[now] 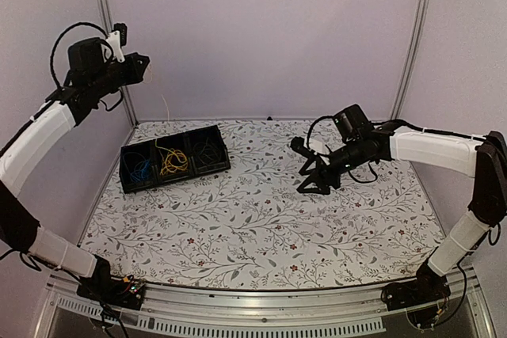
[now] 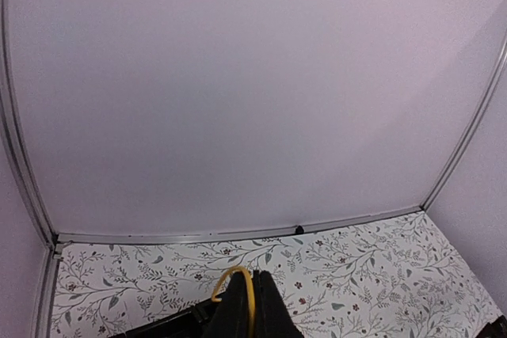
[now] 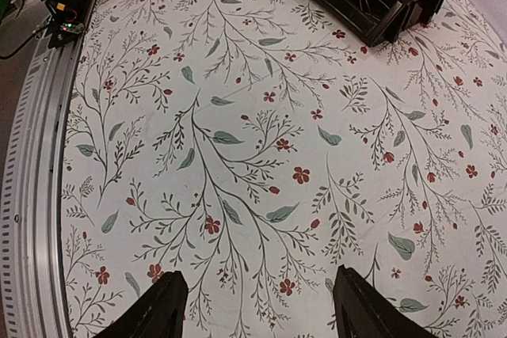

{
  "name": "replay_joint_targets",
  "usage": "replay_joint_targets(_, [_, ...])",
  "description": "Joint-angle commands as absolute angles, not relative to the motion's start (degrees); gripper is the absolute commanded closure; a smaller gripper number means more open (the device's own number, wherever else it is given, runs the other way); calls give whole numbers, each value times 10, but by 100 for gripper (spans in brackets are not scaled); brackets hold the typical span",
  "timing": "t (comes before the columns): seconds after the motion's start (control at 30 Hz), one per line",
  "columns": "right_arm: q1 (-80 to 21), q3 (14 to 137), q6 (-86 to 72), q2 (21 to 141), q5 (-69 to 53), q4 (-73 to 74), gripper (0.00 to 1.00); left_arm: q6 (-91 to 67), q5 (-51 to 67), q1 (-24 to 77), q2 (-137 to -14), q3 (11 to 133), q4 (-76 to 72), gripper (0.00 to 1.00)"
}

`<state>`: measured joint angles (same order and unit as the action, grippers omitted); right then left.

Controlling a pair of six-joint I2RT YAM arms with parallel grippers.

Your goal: Untangle the cables

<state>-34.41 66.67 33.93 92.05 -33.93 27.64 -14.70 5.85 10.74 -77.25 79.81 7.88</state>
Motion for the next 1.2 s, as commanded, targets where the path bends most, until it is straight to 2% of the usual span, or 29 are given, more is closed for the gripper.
replay_joint_targets(0.0, [-341, 665, 349, 929, -324, 265, 32, -146, 65, 79, -792, 773, 48, 100])
replay_joint_targets(0.27, [-342, 664, 355, 940, -314, 267, 32, -151, 102, 43, -833, 717, 29, 100])
replay_joint_targets(0.63, [-342, 668, 363, 957, -309, 277, 32, -174, 127, 41, -864, 616, -17, 100])
replay_joint_targets(0.87, [-342, 672, 367, 967, -306, 287, 31, -176, 131, 53, -893, 597, 28, 100])
replay_joint_targets(1.17, [-342, 674, 369, 969, -308, 290, 31, -178, 119, 78, -977, 640, 92, 100])
